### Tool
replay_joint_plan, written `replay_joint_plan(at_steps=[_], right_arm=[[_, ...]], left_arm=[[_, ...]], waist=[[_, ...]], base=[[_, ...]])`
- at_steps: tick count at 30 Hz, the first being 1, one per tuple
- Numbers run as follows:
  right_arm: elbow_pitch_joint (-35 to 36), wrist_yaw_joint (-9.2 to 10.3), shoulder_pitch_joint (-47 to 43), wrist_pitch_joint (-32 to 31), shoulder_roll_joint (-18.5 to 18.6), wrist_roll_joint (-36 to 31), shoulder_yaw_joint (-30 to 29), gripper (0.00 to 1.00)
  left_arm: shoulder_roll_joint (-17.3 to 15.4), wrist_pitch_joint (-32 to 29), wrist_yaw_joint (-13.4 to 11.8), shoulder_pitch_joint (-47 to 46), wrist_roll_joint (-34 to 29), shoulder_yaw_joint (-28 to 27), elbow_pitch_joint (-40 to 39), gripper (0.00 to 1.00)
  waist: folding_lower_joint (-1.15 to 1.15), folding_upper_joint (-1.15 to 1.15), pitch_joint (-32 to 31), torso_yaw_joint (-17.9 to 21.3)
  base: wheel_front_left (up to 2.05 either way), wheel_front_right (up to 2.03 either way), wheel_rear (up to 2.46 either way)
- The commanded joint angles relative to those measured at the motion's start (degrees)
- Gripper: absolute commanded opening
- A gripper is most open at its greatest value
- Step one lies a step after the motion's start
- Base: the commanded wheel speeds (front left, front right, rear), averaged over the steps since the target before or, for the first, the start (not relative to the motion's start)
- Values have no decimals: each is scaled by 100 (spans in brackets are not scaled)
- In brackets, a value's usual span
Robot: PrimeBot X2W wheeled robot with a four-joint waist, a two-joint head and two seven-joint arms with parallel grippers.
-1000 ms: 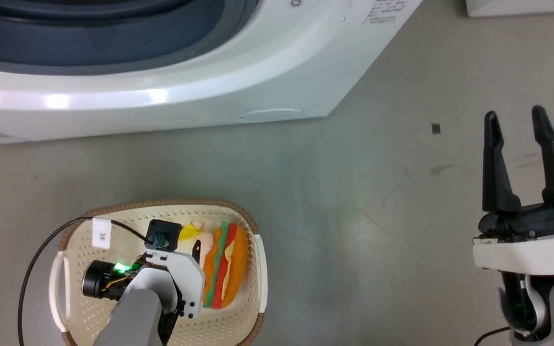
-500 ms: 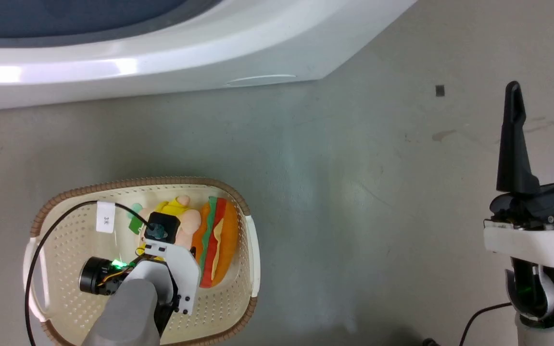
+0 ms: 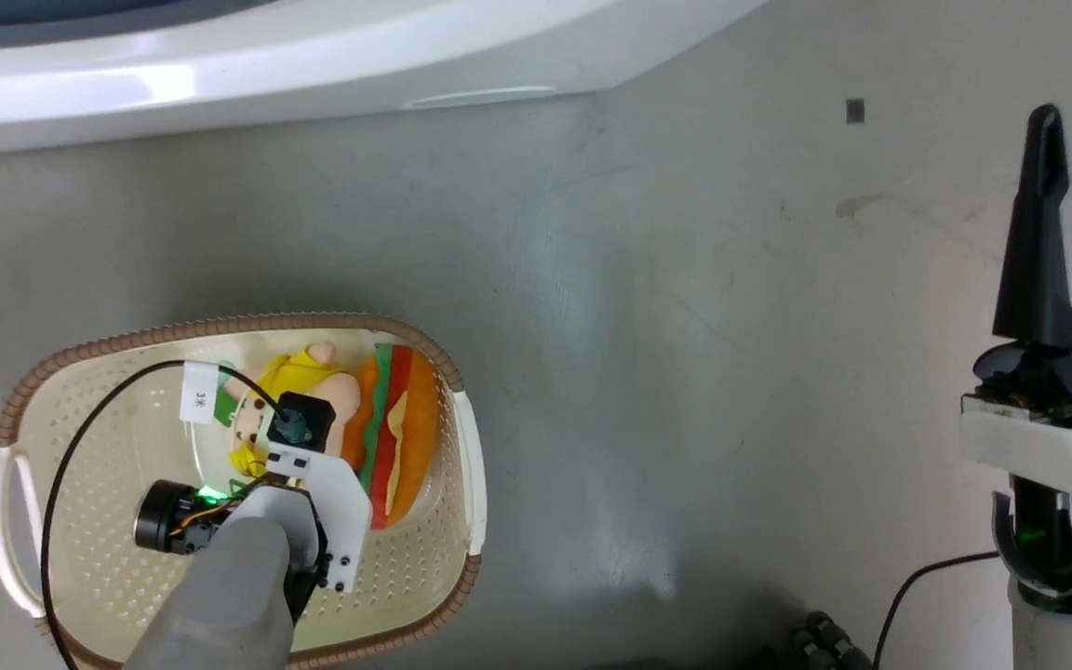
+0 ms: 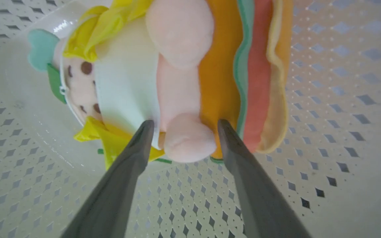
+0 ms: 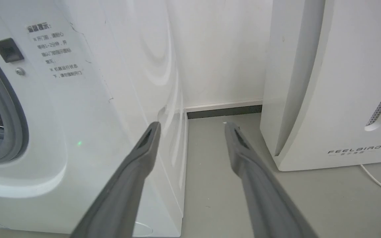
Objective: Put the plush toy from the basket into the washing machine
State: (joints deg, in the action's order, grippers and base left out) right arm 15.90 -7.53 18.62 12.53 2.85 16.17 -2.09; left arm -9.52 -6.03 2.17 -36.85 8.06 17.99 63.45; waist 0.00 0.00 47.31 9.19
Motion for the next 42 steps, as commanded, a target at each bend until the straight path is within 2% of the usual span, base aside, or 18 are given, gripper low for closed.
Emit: replay_joint_plan(at_steps=[1,12,13,14,16,27,42], right_arm=[[72,4,145,65,2,55,-16,100],[253,4,327,196,2,187,6,100],[266,4,345,208,2,196,9,100],[279,4,364,220,2,206,10,100],[298,4,401,243,3,233,11,100],[194,4,330,247,3,221,44,100],[-213,4,-201,247,3,-41,166,100]], left_arm=[[-33,-1,-7,-159,47,52,151,100],[-42,311,-98,-591,230,266,800,100],[-45,298,-85,-623,246,292,859,60],[-48,288,-63,-651,267,315,918,2],[-70,242,8,-689,320,351,1034,0],[-17,323,65,-504,474,378,1050,0],[294,705,368,222,680,524,1050,0]], waist=[[0,0,79,29],[0,0,507,130],[0,0,538,137],[0,0,564,145],[0,0,604,167],[0,0,164,155],[0,0,-1391,-233]], base=[[0,0,0],[0,0,0],[0,0,0],[0,0,0],[0,0,0],[0,0,0],[0,0,0]])
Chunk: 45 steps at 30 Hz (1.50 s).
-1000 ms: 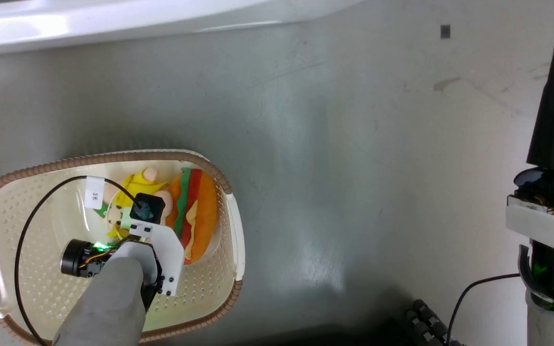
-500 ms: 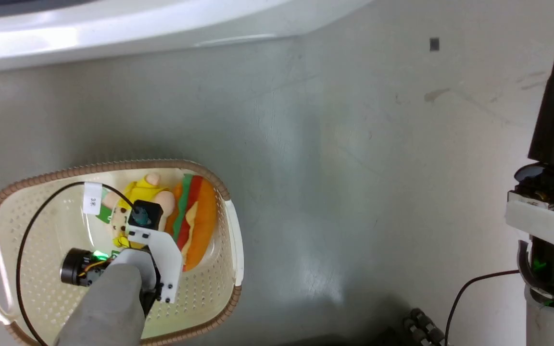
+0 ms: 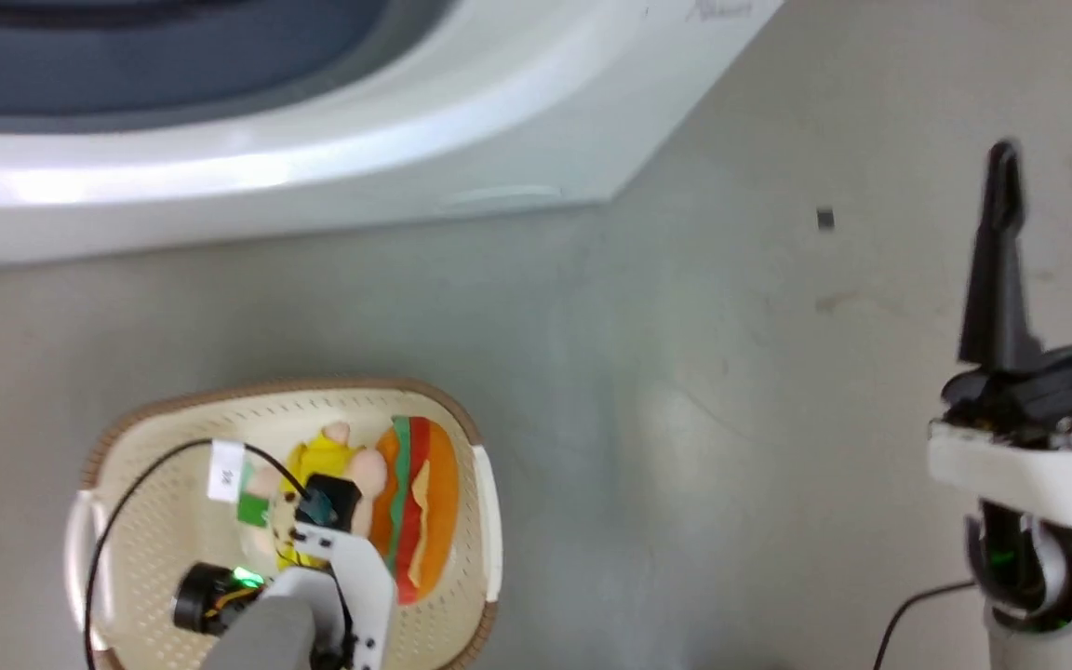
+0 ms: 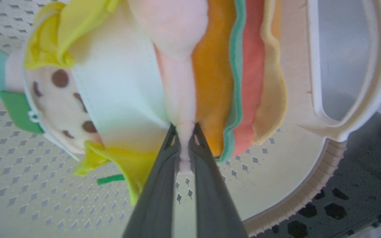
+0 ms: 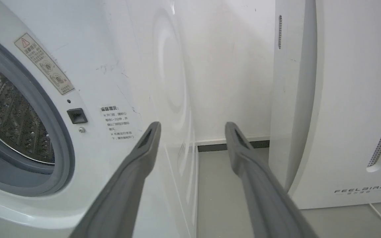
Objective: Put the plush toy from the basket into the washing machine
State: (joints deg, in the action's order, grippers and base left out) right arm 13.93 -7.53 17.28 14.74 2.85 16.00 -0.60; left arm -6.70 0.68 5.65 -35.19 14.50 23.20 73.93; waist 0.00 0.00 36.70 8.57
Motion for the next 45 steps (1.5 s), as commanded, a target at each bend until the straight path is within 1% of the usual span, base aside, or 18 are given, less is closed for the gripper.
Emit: replay_joint_plan(at_steps=[1,7,15,21,27,31,36,45], right_arm=[[-33,4,-114,26,3,-90,44,100],[-172,4,-408,26,3,-368,190,100],[-314,4,-803,26,3,-434,230,100],[-379,4,-1119,26,3,-478,203,100],[-415,4,-1400,26,3,-454,196,100],[-413,4,-1521,26,3,-438,201,100],[-377,4,-1586,26,3,-420,154,100],[-306,4,-1535,26,3,-429,71,100]], left_arm=[[31,69,42,90,39,30,2,0],[128,291,141,287,30,240,2,0],[211,878,176,599,-13,558,0,0],[283,1208,181,766,115,628,-74,0],[312,1384,168,880,239,606,-286,0],[264,1425,27,933,270,535,-617,0],[96,1430,-189,1085,256,350,-1498,0],[-42,1431,-622,1149,159,-217,-3006,0]], waist=[[0,0,-433,-216],[0,0,-1064,-462],[0,0,-1878,-720],[0,0,-2396,-895],[0,0,-2800,-1024],[0,0,-2974,-1062],[0,0,-3072,-1082],[0,0,-2906,-1088]], base=[[0,0,0],[0,0,0],[0,0,0],[0,0,0],[0,0,0],[0,0,0],[0,0,0],[0,0,0]])
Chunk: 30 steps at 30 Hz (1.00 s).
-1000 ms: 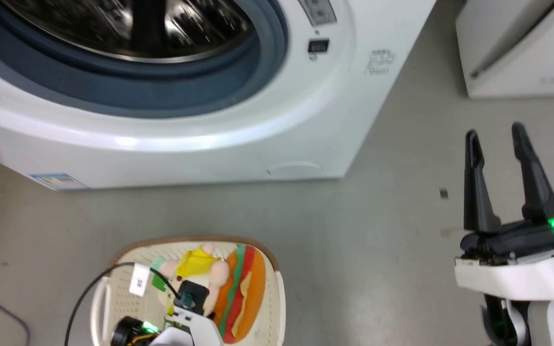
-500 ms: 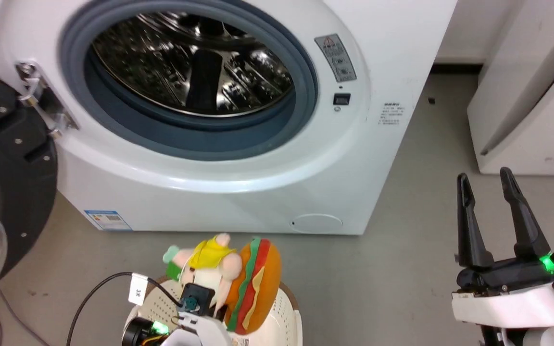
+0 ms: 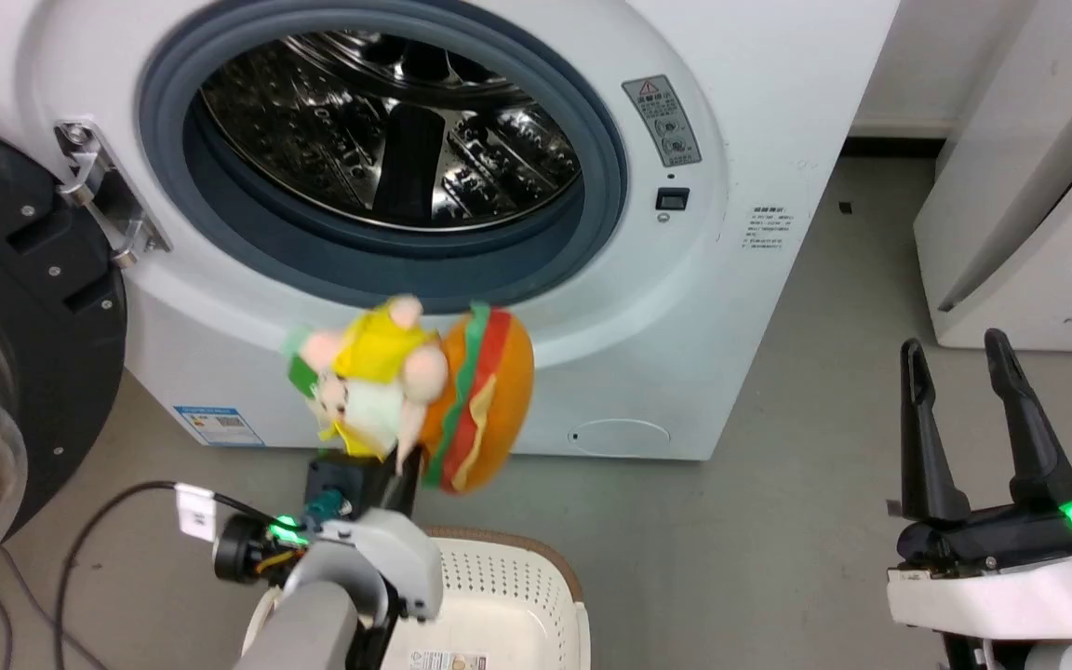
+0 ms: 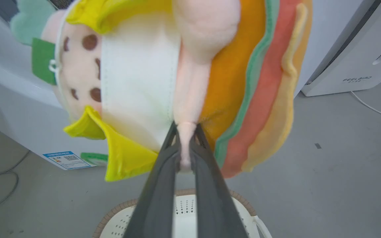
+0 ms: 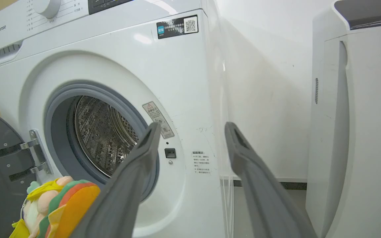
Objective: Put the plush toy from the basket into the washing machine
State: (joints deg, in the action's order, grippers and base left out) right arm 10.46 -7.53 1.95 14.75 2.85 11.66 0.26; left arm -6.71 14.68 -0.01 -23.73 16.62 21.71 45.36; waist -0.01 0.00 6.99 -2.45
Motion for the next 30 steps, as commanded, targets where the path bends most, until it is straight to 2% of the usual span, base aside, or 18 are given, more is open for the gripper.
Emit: replay_joint_plan(at_steps=[1,5,9,17,21,30], right_arm=[[49,4,20,25,3,5,-21,100],[84,4,129,25,3,0,-44,100],[110,4,278,25,3,5,-87,100],[192,4,654,25,3,-31,-32,100],[233,4,915,25,3,7,6,100],[290,4,1218,25,3,100,37,100]], left_arm=[[-45,31,-103,-22,-78,-143,-293,0],[-45,31,-289,-171,-204,-450,-784,0],[-35,31,-365,-365,-289,-767,-1056,0],[-118,31,-308,-1010,-416,-1239,-1041,0],[-251,31,-259,-1554,-477,-1580,-895,0],[-508,31,-189,-2451,-620,-1928,-547,0]], waist=[[1,0,105,20],[1,0,327,71],[1,0,594,163],[1,0,1214,424],[1,0,1622,670],[1,0,2197,1007]], base=[[0,0,0],[0,0,0],[0,0,0],[0,0,0],[0,0,0],[0,0,0]])
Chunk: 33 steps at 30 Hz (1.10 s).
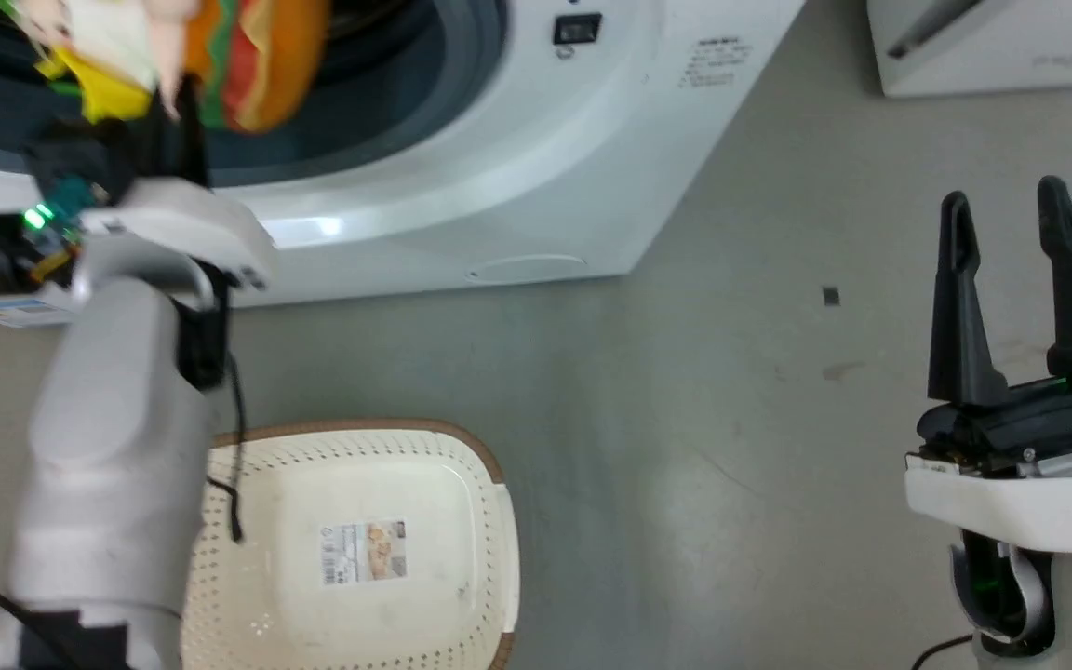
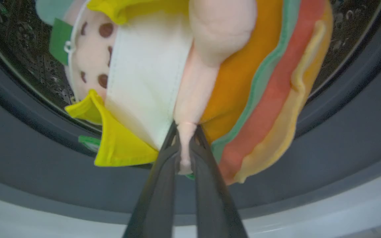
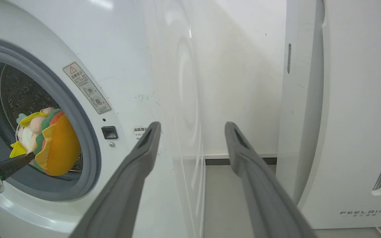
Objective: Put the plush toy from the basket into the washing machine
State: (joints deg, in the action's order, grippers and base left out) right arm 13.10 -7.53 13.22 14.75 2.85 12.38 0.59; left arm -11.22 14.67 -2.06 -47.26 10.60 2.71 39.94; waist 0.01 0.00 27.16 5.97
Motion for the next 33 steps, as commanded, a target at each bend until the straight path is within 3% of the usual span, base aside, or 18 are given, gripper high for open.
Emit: replay_joint_plan(at_steps=[1,18,28,29,30,33], right_arm=[[30,4,116,25,3,42,4,100],[109,4,438,25,3,279,64,100],[160,4,518,25,3,297,54,100],[161,4,522,25,3,296,52,100],[163,4,527,25,3,296,49,100],[152,4,531,25,3,291,29,100]], left_arm=[[-103,32,30,-221,-27,-70,60,0],[-972,32,98,-2208,-87,-635,1045,0],[-1143,33,56,-2958,-217,-576,1487,0],[-1150,33,44,-2993,-231,-567,1523,84],[-1142,33,52,-3013,-228,-562,1576,100],[-1126,33,76,-3012,-240,-529,1734,100]], waist=[[-1,0,245,207],[-1,0,1177,830],[-1,0,1441,927],[-1,0,1452,931],[-1,0,1461,933],[-1,0,1453,920]], base=[[0,0,0],[0,0,0],[0,0,0],[0,0,0],[0,0,0],[0,0,0]])
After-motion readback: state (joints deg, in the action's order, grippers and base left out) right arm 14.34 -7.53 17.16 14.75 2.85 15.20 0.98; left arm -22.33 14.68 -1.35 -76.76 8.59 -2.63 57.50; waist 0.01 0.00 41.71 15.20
